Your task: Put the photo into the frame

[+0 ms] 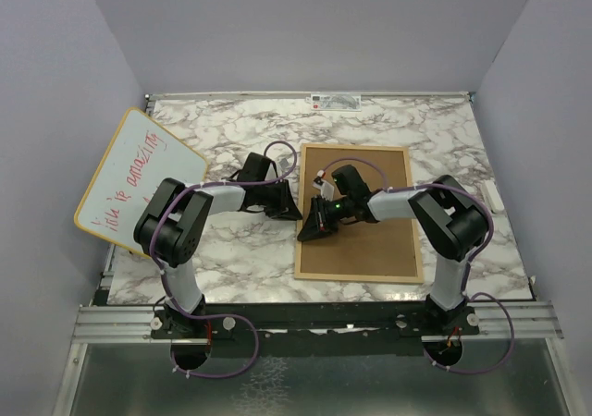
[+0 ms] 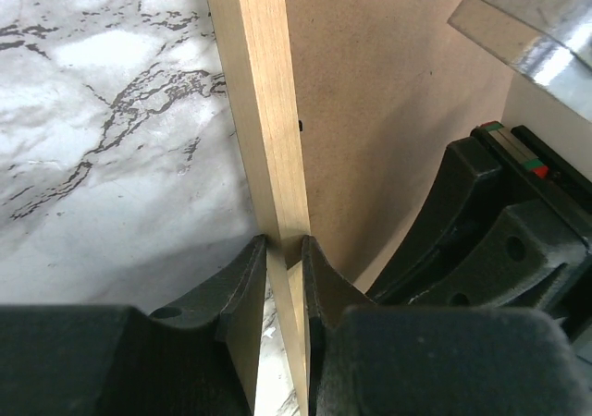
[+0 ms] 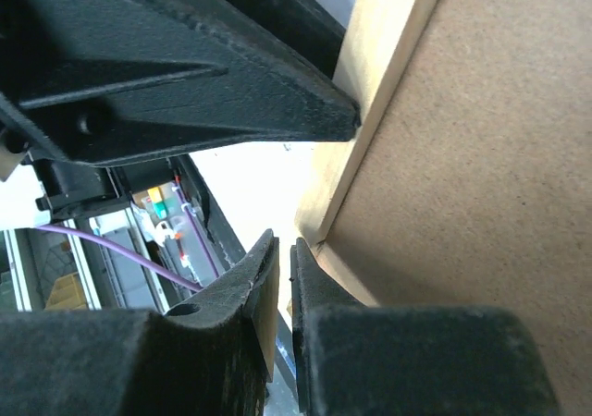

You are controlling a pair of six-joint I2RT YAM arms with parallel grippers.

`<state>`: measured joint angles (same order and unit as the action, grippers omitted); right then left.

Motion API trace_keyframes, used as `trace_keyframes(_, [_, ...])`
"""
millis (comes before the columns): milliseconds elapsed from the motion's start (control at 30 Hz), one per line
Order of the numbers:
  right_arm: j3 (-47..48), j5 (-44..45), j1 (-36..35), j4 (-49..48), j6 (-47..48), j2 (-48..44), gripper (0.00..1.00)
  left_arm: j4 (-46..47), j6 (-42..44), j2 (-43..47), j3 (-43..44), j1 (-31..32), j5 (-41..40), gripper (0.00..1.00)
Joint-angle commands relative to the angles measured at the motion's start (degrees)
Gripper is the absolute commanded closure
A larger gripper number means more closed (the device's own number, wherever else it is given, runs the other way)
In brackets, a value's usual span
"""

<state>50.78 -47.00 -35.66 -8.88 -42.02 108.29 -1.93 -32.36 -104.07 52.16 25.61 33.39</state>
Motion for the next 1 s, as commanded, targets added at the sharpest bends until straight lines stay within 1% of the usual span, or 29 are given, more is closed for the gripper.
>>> trace_keyframes(0, [1.58, 2.58, -0.51, 4.03, 2.42, 1.94, 0.86, -7.29, 3.09, -4.30, -3.62, 0.15, -9.93, 0.80])
trace_keyframes(300, [1.00, 3.32, -0.89, 4.84, 2.87, 2.93, 0.88, -7.29, 3.09, -4.75, -3.96, 0.15, -10.36, 0.80])
trace_keyframes(467, [-0.62, 0.43, -0.98, 0.02, 1.68, 1.87, 0.92, -7.36, 3.09, -5.17, -3.92, 0.15, -10.51, 0.80])
trace_keyframes(567, [-1.45, -1.03, -0.99, -2.20, 0.98, 1.58, 0.92, -7.50, 3.09, -5.44, -3.82, 0.10, -10.72, 0.80])
trace_keyframes(733, [-1.55, 0.84, -0.99, 1.26, 2.46, 2.22, 0.93, -7.70, 3.09, -5.99, -3.81, 0.15, -10.92, 0.81])
trace_keyframes(967, [-0.25, 6.37, -0.99, 8.57, 5.43, 3.33, 0.94, -8.52, 3.59, -6.21, -3.56, 0.12, -11.61, 0.81])
